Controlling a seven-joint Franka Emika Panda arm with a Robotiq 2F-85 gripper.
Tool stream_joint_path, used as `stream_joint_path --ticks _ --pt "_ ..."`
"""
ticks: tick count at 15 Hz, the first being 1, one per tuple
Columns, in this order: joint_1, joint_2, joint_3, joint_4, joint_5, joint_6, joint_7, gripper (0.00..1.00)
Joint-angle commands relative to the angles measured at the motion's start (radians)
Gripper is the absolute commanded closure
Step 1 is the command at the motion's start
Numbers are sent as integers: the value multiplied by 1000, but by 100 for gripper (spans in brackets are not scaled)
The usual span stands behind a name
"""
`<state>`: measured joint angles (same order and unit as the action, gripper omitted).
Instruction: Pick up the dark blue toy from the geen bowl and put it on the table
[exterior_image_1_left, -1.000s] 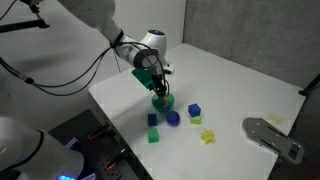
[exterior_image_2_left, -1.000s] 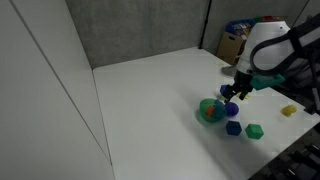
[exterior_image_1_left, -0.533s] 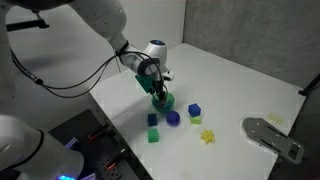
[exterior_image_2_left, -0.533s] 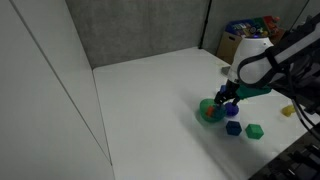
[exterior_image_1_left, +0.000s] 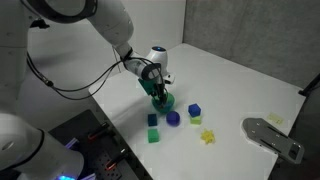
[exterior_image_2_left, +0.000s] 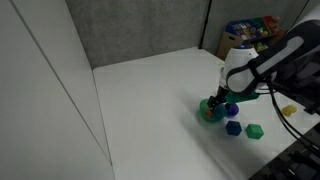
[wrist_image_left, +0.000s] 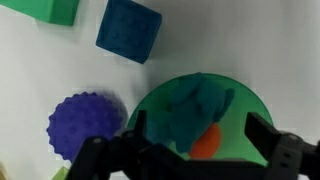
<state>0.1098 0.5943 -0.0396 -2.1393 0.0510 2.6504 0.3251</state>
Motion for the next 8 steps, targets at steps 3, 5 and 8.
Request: stream_joint_path --ticks 3,5,8 --pt "25 59 -22 55 12 -2 45 26" --pt "20 56 -14 55 22 -15 46 40" --pt "22 24 -12 44 31 -37 53 66"
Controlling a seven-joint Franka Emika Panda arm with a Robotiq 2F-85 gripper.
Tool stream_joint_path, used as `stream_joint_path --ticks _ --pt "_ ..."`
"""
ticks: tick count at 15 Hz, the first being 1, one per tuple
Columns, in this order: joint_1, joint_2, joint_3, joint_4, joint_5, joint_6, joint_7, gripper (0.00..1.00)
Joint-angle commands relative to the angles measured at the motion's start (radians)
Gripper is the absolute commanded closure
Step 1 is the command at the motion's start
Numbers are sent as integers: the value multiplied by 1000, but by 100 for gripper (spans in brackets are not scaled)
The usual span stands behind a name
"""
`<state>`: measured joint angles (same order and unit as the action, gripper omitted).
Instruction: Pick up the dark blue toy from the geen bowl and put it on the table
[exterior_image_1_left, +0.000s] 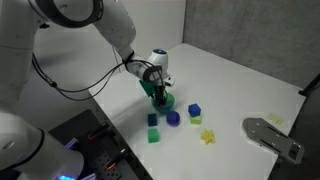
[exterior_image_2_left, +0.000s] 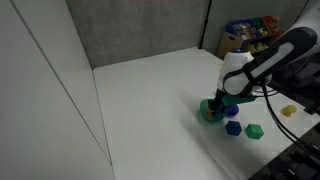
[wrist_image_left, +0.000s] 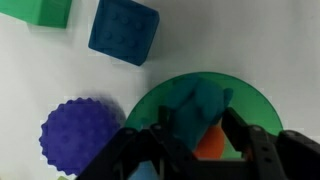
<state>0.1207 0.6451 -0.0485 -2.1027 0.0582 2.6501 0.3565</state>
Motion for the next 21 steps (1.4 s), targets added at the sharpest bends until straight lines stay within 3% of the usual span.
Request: stream_joint_path --ticks 1,3,6,7,13,21 --pt "10 -45 -1 1 28 -45 22 72" --pt "6 -92 6 -15 38 -62 16 78" --pt "-3 -160 10 -11 53 -103 14 98" --pt "-5 -177 5 -7 51 -111 16 94" --pt "-58 -217 -31 36 46 -127 13 94" --pt "-152 -174 -99 150 40 -98 20 94"
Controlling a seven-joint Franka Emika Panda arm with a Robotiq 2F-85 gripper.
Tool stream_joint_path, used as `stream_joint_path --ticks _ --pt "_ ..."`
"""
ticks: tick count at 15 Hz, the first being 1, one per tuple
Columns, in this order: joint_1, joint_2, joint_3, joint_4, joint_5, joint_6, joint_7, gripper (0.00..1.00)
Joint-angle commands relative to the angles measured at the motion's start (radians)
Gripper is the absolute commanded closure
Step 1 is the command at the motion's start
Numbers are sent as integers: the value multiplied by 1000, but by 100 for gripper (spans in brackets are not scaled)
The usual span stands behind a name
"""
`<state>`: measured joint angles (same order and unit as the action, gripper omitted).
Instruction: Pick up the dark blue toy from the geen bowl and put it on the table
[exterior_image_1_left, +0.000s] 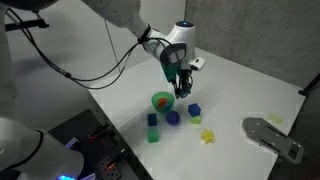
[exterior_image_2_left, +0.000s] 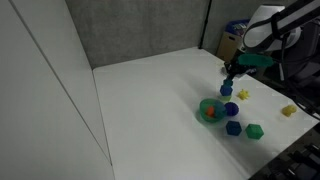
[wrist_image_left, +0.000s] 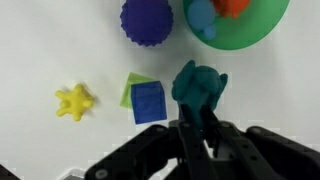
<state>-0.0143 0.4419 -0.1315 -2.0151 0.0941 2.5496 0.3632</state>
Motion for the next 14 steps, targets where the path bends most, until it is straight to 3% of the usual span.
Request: stream_joint_path --ticks 1,9,14 --pt "-24 38 -20 76 6 5 14 94" --pt "-75 109 -44 141 29 43 -10 95" --pt "-133 65 -58 59 26 38 -61 95"
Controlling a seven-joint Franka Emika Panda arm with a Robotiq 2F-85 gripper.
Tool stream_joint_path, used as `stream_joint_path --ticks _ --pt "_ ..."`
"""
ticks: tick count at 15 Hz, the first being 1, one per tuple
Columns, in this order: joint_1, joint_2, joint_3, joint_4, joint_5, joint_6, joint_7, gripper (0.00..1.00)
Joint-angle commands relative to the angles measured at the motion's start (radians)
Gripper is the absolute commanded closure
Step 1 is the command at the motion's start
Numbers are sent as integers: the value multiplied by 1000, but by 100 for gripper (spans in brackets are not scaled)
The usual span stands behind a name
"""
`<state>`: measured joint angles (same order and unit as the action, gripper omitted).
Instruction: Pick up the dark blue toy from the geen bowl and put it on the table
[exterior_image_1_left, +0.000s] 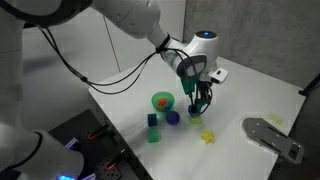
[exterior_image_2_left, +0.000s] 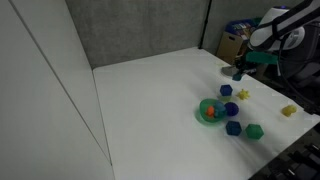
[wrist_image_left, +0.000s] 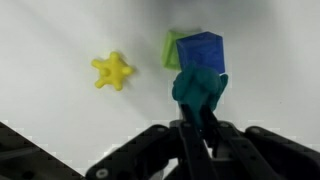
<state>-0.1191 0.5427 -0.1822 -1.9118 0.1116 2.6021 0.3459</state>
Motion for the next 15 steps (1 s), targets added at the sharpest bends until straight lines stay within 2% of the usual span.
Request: stream_joint_path --ticks 1,8,15 --pt "-38 -41 -11 -64 6 -7 -53 95" --pt "-78 -30 -36 -202 -22 46 -156 95" --pt "-10 35 -92 -304 -131 218 -144 94"
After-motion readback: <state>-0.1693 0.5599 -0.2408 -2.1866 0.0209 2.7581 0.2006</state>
